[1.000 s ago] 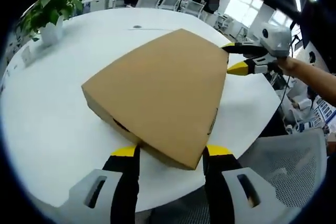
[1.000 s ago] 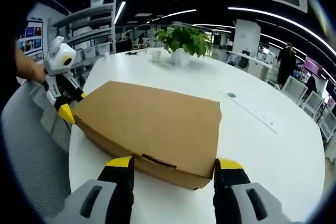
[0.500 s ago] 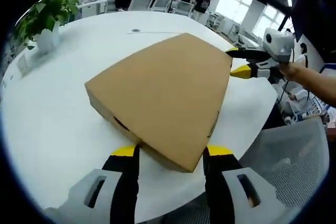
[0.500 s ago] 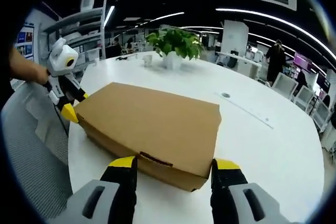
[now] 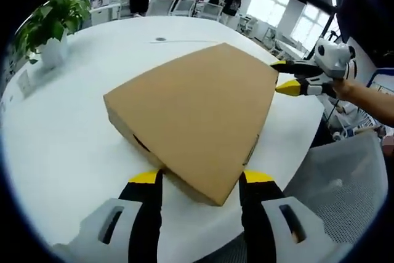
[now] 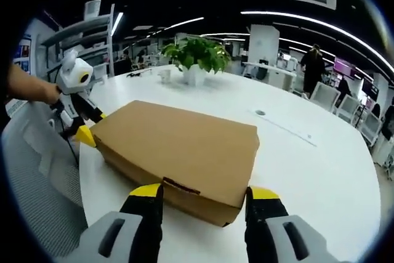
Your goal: Operate the shoe box by opening the lid, removing the specified soft item, and placing it in the target area until the item is outside and the box remains undamaged.
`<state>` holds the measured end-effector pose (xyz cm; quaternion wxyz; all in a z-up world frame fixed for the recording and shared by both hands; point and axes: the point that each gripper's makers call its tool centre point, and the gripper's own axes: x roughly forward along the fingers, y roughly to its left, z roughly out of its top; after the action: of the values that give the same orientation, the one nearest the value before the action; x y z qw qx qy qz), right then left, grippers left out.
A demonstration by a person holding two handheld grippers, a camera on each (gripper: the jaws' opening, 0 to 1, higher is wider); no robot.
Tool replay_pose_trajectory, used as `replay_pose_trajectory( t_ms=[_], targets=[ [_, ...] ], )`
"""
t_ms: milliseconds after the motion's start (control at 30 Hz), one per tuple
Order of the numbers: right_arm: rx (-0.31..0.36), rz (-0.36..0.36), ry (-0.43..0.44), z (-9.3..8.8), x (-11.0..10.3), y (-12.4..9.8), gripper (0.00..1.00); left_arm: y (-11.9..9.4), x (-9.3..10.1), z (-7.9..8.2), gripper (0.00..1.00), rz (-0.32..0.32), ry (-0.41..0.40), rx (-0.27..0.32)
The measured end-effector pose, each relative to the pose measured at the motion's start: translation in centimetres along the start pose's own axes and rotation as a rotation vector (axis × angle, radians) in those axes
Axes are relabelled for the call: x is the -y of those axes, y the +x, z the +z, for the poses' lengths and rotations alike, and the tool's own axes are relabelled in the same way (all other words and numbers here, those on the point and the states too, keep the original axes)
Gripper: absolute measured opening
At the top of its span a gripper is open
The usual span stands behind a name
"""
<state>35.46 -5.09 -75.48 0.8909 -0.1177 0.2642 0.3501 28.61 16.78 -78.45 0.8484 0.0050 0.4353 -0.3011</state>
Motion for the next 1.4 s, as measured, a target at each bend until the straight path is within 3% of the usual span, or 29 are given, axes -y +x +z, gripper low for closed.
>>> replay_pose_trajectory(
  t_ms=[533,1067,1400],
  targets=[
    [-0.018,-0.032,-0.023,0.1,-2.5,0.2,0.42,-0.8,-3.5,0.4,0.51,-0.005,0.070,-0.019],
    [-0.020,-0.098,-0.023,0.4,-4.4,0.9,0.38,-1.7,-6.2,0.5,0.44,0.062,-0.010,0.035],
    [-0.029,-0.120,-0.024,0.4,-6.0,1.0,0.39,-2.1,-6.7,0.7,0.45,0.075,0.020,0.028]
  ],
)
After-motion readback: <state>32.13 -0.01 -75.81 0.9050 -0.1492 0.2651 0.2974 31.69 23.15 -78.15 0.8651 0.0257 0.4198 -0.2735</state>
